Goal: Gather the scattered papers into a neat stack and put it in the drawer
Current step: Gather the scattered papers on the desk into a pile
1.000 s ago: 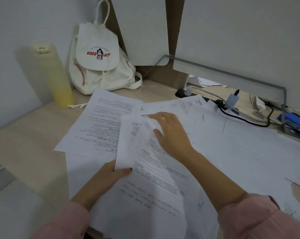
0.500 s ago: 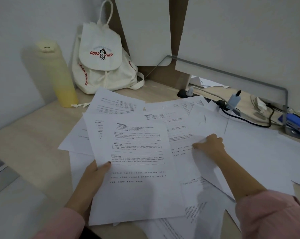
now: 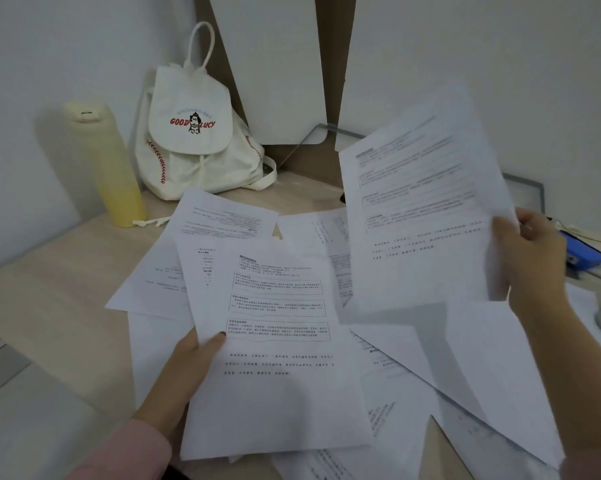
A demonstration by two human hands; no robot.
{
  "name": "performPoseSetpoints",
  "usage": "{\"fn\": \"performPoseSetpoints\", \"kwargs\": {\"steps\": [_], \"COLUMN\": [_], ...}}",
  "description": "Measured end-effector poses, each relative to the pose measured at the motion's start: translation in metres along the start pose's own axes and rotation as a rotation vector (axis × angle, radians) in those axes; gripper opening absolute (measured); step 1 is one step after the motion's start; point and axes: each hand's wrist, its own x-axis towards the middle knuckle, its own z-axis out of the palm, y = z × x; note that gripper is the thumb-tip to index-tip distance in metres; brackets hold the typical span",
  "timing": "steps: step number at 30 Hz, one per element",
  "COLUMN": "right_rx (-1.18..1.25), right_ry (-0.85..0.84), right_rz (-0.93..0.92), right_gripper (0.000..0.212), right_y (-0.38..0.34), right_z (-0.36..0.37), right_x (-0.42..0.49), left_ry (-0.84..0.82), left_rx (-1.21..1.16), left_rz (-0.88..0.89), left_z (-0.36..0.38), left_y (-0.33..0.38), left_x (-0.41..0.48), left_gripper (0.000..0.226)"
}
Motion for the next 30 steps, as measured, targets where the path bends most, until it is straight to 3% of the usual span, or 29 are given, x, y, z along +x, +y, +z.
{"fn": "performPoseSetpoints", "kwargs": {"steps": [3, 7, 11, 15, 18, 20, 22, 26, 30], "right_rx": [0.157, 0.08, -0.002, -0.076, -0.143, -0.198, -0.236, -0.564, -0.874], "right_ry": [-0.112, -0.258, -0.371, -0.49, -0.613, -0.693, -0.668, -0.544, -0.677], "right_rz": [0.206, 0.314, 0.304, 0.282, 0.238, 0.182, 0.122, -0.12, -0.139], "right_gripper": [0.014, 0.007, 0.005, 0.019, 0.013, 0.014, 0.017, 0.04, 0.075], "right_y": [0.008, 0.027, 0.048, 0.059, 0.063, 0.066, 0.067, 0.079, 0.094], "right_z": [-0.014, -0.004, 0.016, 0.028, 0.034, 0.035, 0.033, 0.015, -0.009], "right_x": [-0.009, -0.045, -0.087, -0.111, -0.121, -0.124, -0.122, -0.1, -0.086], "left_ry": [-0.028, -0.053, -0.043, -0.05, -0.045, -0.062, -0.083, -0.063, -0.033], "left_rx": [-0.036, -0.087, -0.133, -0.179, -0.2, -0.136, -0.053, 0.004, 0.024], "left_rz": [0.005, 0.012, 0.024, -0.023, -0.04, 0.013, 0.025, 0.018, 0.051], "left_z": [0.011, 0.025, 0.035, 0.038, 0.04, 0.04, 0.039, 0.037, 0.039], "left_y": [0.003, 0.004, 0.006, 0.007, 0.007, 0.003, -0.002, -0.007, -0.01], "left_x": [-0.003, -0.005, -0.007, -0.01, -0.01, -0.01, -0.011, -0.01, -0.009], "left_gripper": [0.029, 0.03, 0.03, 0.042, 0.044, 0.042, 0.039, 0.037, 0.038]}}
